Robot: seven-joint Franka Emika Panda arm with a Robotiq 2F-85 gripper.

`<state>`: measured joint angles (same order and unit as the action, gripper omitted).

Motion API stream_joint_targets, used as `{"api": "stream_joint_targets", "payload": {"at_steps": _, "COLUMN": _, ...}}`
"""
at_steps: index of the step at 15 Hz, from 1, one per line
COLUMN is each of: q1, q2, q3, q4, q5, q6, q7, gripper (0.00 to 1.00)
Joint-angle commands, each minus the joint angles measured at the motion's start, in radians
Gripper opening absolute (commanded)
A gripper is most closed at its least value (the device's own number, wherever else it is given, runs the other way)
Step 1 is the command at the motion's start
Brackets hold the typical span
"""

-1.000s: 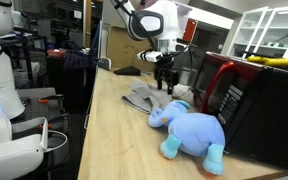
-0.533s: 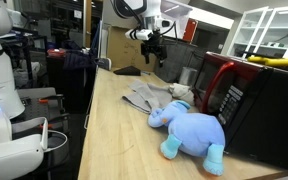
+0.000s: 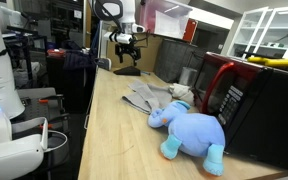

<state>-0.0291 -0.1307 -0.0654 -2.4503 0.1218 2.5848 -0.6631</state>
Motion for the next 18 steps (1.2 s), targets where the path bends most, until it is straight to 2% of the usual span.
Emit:
{"api": "stream_joint_targets", "payload": {"at_steps": 1, "q1": 0.026, "q2": 0.025, "q3": 0.015, "q4": -0.056, "q5": -0.088, "q6": 0.117, "q7": 0.008, "gripper": 1.0}}
{"api": "stream_joint_targets", "payload": {"at_steps": 6, "q1": 0.02, "q2": 0.133, "q3": 0.032, "q4": -0.069, "q5": -0.262, "q6": 0.303, "q7": 0.098, "gripper": 1.0}}
{"api": "stream_joint_targets", "payload": {"at_steps": 11, "q1": 0.026, "q2": 0.246, "q3": 0.017, "q4": -0.046, "q5": -0.483, "q6": 0.374, "q7": 0.285, "gripper": 1.0}}
{"api": "stream_joint_targets", "payload": {"at_steps": 16, "q1": 0.107, "q2": 0.33, "q3": -0.128, "q4": 0.042, "q5": -0.87, "q6": 0.438, "q7": 0.574, "gripper": 1.0}}
{"api": "stream_joint_targets", "payload": {"at_steps": 18, "q1": 0.137, "q2": 0.362, "q3": -0.174, "q4": 0.08, "q5": -0.974, "q6": 0.441, "q7": 0.67, "gripper": 1.0}}
